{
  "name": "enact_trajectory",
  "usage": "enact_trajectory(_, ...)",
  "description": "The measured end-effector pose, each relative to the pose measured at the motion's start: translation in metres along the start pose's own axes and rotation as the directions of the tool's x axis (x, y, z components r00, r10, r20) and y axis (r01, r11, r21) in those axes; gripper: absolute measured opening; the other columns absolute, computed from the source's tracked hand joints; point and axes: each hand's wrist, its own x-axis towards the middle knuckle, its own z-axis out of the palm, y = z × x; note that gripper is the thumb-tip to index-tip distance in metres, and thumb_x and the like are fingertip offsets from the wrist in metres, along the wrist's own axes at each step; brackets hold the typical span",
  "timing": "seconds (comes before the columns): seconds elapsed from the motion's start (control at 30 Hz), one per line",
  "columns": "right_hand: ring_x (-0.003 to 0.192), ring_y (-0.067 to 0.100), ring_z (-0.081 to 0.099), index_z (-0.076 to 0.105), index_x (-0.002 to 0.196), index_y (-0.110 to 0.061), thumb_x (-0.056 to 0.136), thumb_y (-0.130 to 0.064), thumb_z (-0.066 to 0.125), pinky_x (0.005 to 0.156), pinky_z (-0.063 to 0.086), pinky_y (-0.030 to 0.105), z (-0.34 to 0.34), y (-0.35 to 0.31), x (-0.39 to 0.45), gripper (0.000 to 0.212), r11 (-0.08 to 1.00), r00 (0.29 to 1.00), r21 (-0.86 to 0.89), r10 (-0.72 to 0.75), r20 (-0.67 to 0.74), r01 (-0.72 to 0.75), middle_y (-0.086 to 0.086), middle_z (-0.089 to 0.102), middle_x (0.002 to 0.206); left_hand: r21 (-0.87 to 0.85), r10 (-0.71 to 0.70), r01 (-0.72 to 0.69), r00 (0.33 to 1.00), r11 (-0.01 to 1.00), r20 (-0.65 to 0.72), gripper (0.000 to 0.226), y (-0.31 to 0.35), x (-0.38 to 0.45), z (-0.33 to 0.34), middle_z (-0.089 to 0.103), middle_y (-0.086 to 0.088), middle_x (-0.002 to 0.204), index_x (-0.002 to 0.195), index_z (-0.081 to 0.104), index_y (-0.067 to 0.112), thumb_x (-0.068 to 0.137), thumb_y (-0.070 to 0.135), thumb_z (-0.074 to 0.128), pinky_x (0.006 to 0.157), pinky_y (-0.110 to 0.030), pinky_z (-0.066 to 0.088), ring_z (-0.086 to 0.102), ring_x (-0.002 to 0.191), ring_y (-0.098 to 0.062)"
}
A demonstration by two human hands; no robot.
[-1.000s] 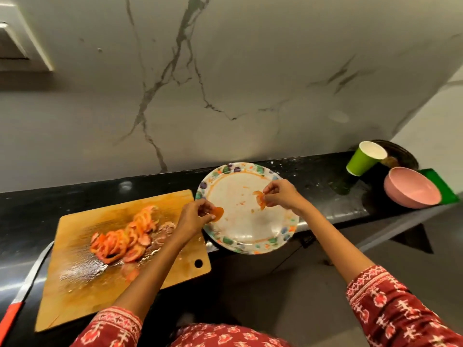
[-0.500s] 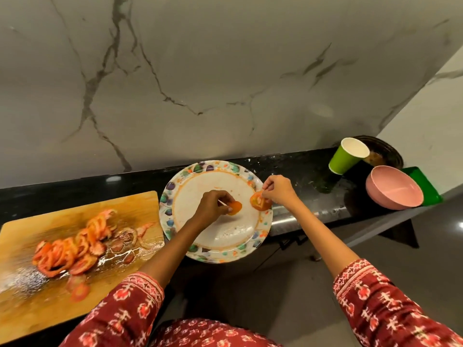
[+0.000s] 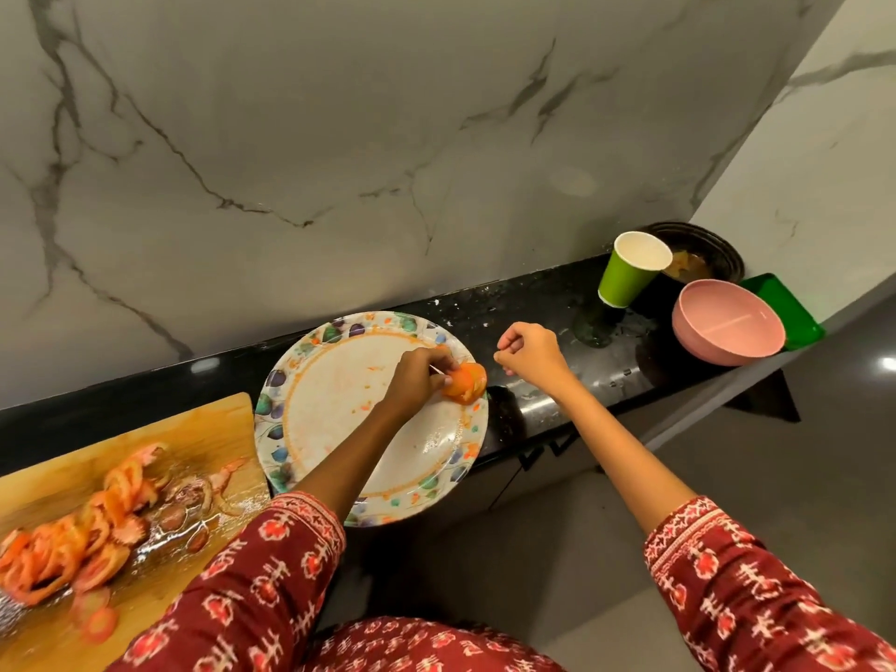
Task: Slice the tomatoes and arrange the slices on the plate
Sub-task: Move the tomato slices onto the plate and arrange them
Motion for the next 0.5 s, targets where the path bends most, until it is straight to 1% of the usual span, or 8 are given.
enact_trajectory(0.07, 0.053, 0.009, 0.059, 0.061, 0.083, -0.007, 0.079, -0.004, 0.068, 0.066, 0.055, 0.028, 0.0, 0.004, 0.0, 0.008, 1.0, 1.0, 0.02, 0.011, 0.022, -0.011, 0.003, 0.059, 0.064, 0.017, -0.001, 0.001, 1.0, 1.0, -0.027, 0.021, -0.001, 0.0, 0.004, 0.065, -0.013, 0.107, 0.106, 0.064, 0.004, 0.085, 0.003, 0.062, 0.081, -0.022, 0.045, 0.056, 0.088, -0.015)
enact_trajectory(0.13, 0.059, 0.012, 0.06, 0.063, 0.086, -0.008, 0.077, -0.004, 0.07, 0.067, 0.055, 0.027, 0.0, 0.006, 0.0, 0.012, 1.0, 0.997, 0.025, 0.005, 0.075, -0.006, 0.005, 0.062, 0.071, 0.023, 0.004, -0.003, 0.998, 1.0, -0.057, 0.027, 0.0, 0.0, 0.007, 0.064, -0.014, 0.11, 0.112, 0.062, 0.004, 0.086, 0.004, 0.061, 0.081, -0.021, 0.045, 0.059, 0.092, -0.018)
enact_trajectory(0.23, 0.072, 0.011, 0.058, 0.064, 0.1, -0.006, 0.074, -0.007, 0.075, 0.069, 0.05, 0.019, 0.002, 0.009, -0.002, 0.028, 0.997, 0.973, -0.025, -0.071, 0.218, 0.078, 0.006, 0.064, 0.088, 0.003, 0.007, -0.007, 0.995, 1.0, -0.095, 0.034, 0.001, -0.004, 0.01, 0.062, -0.013, 0.118, 0.118, 0.059, 0.007, 0.085, 0.005, 0.062, 0.086, -0.026, 0.047, 0.06, 0.101, -0.023)
enact_trajectory(0.27, 0.075, 0.011, 0.057, 0.064, 0.106, -0.006, 0.074, -0.008, 0.075, 0.071, 0.05, 0.02, 0.004, 0.011, -0.003, 0.034, 0.993, 0.959, -0.044, -0.096, 0.267, 0.111, 0.006, 0.064, 0.094, -0.006, -0.002, 0.001, 0.996, 1.0, -0.093, 0.038, 0.001, -0.005, 0.011, 0.06, -0.012, 0.12, 0.121, 0.057, 0.008, 0.083, 0.008, 0.065, 0.087, -0.029, 0.047, 0.059, 0.102, -0.024)
enact_trajectory(0.33, 0.082, 0.015, 0.059, 0.062, 0.113, -0.011, 0.072, -0.01, 0.077, 0.078, 0.053, 0.028, 0.008, 0.014, -0.004, 0.043, 0.98, 0.93, -0.087, -0.14, 0.339, 0.179, 0.005, 0.063, 0.101, 0.019, -0.01, 0.012, 0.998, 1.0, -0.055, 0.054, -0.001, -0.007, 0.014, 0.056, -0.01, 0.126, 0.126, 0.053, 0.011, 0.077, 0.016, 0.074, 0.088, -0.033, 0.048, 0.057, 0.106, -0.024)
enact_trajectory(0.4, 0.091, 0.017, 0.061, 0.061, 0.118, -0.014, 0.072, -0.013, 0.077, 0.082, 0.053, 0.032, 0.013, 0.018, -0.003, 0.048, 0.964, 0.917, -0.132, -0.171, 0.361, 0.232, 0.004, 0.063, 0.106, 0.089, -0.01, 0.01, 1.0, 0.996, 0.001, 0.07, -0.004, -0.008, 0.016, 0.051, -0.009, 0.132, 0.131, 0.049, 0.014, 0.07, 0.025, 0.08, 0.092, -0.035, 0.047, 0.054, 0.111, -0.025)
enact_trajectory(0.5, 0.091, 0.013, 0.055, 0.061, 0.119, -0.015, 0.076, -0.014, 0.074, 0.079, 0.048, 0.027, 0.014, 0.016, -0.002, 0.045, 0.947, 0.918, -0.16, -0.215, 0.333, 0.28, 0.007, 0.061, 0.108, 0.152, -0.021, 0.017, 0.999, 0.988, 0.025, 0.075, -0.004, -0.009, 0.018, 0.049, -0.009, 0.134, 0.134, 0.046, 0.014, 0.068, 0.028, 0.08, 0.096, -0.036, 0.045, 0.051, 0.115, -0.025)
